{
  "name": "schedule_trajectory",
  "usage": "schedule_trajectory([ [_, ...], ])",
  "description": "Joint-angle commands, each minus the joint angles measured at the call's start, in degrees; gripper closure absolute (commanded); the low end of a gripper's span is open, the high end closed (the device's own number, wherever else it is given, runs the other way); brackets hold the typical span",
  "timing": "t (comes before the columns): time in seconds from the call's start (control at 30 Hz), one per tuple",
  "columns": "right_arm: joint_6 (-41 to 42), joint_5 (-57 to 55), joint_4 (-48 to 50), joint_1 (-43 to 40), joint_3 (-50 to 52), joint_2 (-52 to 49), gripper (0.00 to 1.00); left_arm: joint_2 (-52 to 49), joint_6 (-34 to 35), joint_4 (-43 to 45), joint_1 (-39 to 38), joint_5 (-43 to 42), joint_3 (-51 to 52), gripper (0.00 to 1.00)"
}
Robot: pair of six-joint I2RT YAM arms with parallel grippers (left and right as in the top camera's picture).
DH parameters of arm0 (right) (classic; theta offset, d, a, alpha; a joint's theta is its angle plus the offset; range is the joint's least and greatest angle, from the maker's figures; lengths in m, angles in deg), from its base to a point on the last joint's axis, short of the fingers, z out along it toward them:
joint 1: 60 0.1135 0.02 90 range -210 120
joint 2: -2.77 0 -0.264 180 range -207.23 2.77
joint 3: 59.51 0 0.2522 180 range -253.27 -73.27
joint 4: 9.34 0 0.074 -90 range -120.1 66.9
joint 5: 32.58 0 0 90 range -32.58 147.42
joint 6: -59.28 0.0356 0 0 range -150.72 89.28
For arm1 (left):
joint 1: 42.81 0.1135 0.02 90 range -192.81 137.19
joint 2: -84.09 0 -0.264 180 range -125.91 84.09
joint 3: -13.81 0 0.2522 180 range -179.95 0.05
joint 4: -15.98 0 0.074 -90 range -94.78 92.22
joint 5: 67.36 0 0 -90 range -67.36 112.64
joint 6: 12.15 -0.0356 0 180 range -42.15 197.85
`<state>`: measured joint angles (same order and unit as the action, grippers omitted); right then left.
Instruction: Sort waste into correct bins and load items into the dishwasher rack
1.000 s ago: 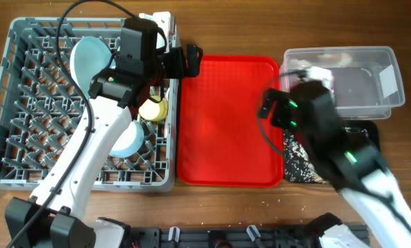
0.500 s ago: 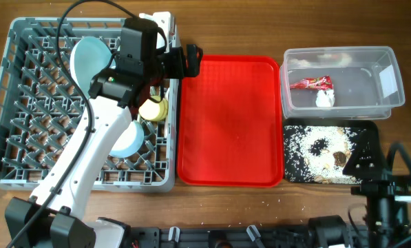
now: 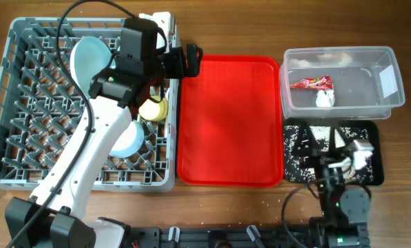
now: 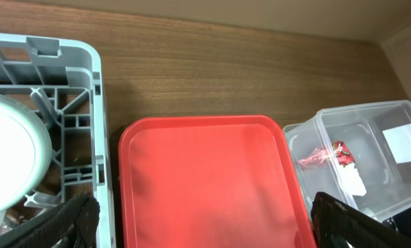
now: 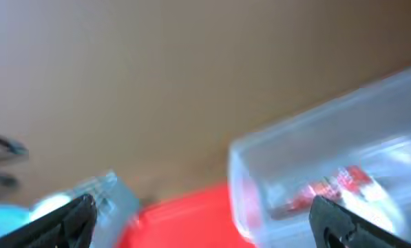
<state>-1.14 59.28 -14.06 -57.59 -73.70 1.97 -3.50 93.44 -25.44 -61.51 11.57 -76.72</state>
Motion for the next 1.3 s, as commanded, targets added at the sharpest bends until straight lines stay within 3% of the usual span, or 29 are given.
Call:
schedule_trajectory([
  [0.0, -17.66, 1.4, -9.05, 0.63, 0.17, 0.61, 0.0, 0.31, 0.5, 0.11, 0.17, -0.9, 0.04, 0.0],
  [0.07, -28.35, 1.2, -8.98, 0.63, 0.17, 0.61, 0.0, 0.31, 0.5, 0.11, 0.17, -0.9, 0.07, 0.0],
  [0.2, -31.21, 1.18, -8.98, 0.63, 0.17, 0.61, 0.0, 0.31, 0.5, 0.11, 0.17, -0.9, 0.07, 0.0],
  [0.37, -44.52, 1.22, -8.98, 0.63, 0.17, 0.61, 0.0, 0.31, 0.5, 0.11, 0.17, -0.9, 0.07, 0.0],
  [0.47, -44.06, 1.22, -8.96, -0.59, 0.17, 0.61, 0.0, 0.31, 0.5, 0.11, 0.17, -0.9, 0.07, 0.0],
  [0.77, -25.94, -3.76, -8.46, -1.9, 0.17, 0.61, 0.0, 0.31, 0.5, 0.11, 0.17, -0.9, 0.07, 0.0],
  [1.27, -26.43, -3.3, -8.46, -1.9, 0.15, 0.52, 0.0, 0.31, 0.5, 0.11, 0.17, -0.9, 0.07, 0.0],
])
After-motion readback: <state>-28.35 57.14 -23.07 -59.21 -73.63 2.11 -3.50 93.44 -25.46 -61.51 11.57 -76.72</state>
